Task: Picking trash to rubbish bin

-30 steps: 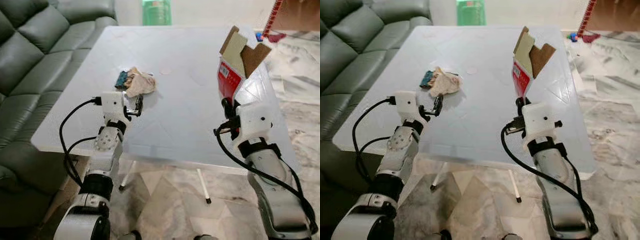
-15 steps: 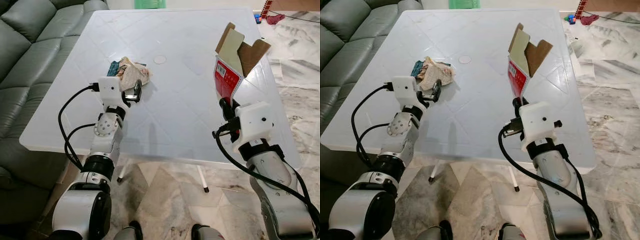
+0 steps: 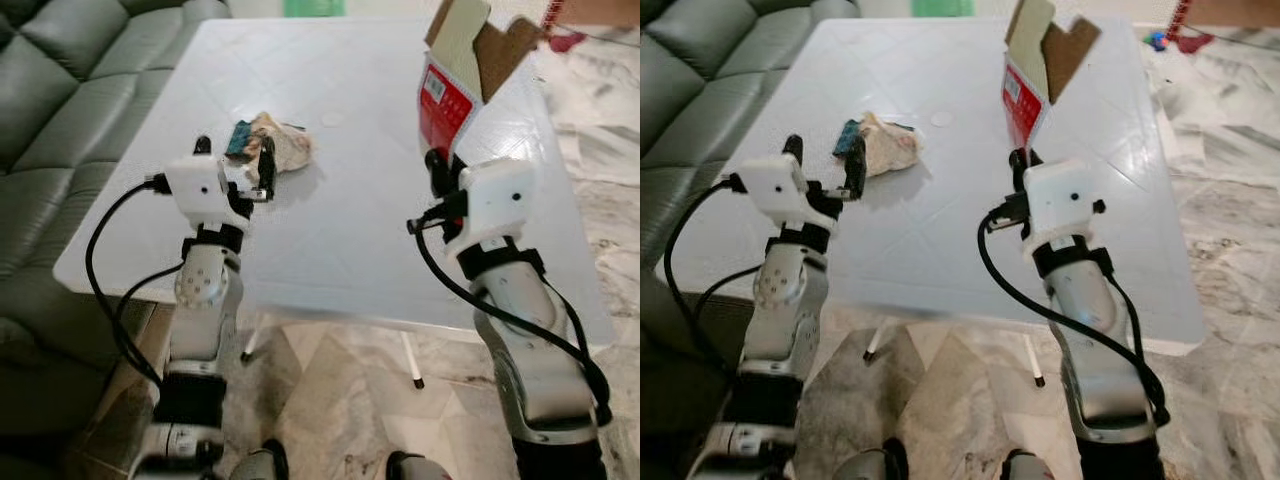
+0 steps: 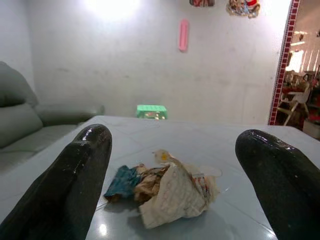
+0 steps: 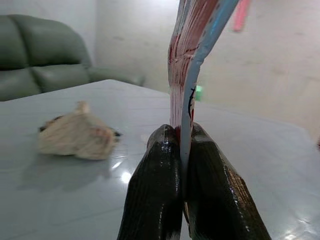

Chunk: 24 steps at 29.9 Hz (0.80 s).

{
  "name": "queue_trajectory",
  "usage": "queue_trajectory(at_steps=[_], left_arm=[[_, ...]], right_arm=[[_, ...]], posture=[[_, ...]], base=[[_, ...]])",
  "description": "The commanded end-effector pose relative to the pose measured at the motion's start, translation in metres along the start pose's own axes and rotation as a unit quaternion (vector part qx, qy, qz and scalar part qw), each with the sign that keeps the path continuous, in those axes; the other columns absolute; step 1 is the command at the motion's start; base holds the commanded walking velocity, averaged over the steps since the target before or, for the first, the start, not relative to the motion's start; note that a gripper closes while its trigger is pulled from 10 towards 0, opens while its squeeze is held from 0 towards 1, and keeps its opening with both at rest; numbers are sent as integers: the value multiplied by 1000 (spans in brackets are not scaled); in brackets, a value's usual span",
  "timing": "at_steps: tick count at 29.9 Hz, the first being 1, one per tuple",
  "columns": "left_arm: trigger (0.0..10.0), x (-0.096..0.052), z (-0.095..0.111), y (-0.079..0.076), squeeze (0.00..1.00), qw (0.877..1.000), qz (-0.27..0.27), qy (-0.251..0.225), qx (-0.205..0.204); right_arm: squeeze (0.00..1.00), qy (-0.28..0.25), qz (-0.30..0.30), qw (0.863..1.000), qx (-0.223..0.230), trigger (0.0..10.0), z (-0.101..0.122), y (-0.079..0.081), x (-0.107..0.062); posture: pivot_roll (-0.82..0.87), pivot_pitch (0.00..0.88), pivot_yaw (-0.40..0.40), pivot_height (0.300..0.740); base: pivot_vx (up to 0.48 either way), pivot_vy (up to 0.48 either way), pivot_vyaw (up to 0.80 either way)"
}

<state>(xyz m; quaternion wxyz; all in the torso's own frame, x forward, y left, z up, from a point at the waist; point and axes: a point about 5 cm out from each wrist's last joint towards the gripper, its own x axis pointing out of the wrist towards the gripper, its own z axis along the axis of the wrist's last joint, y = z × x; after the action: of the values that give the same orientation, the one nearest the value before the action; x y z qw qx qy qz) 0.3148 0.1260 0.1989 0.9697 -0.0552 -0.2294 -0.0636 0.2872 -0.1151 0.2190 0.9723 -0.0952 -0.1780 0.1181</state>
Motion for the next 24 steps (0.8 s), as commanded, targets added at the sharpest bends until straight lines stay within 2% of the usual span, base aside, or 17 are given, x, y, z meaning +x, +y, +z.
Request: queue_trajectory(at_steps=[1, 14, 24], left_arm=[[10000, -8, -1, -3, 0, 1000, 2, 10, -3], [10000, 5, 11, -3, 0, 1000, -4, 13, -1], [10000, 0, 7, -6, 0, 1000, -7, 27, -1]], right_arm=[[0, -16, 13, 1000, 5, 10000, 3, 5, 5], [0, -39, 16, 999, -4, 10000, 4, 4, 15], [0, -39, 16, 999, -3, 10000, 1, 6, 14]], posture=[[-58, 82, 53, 740], [-62, 51, 55, 740], [-58, 56, 54, 740]], base=[[315, 0, 0], [400, 0, 0], [375, 0, 0]])
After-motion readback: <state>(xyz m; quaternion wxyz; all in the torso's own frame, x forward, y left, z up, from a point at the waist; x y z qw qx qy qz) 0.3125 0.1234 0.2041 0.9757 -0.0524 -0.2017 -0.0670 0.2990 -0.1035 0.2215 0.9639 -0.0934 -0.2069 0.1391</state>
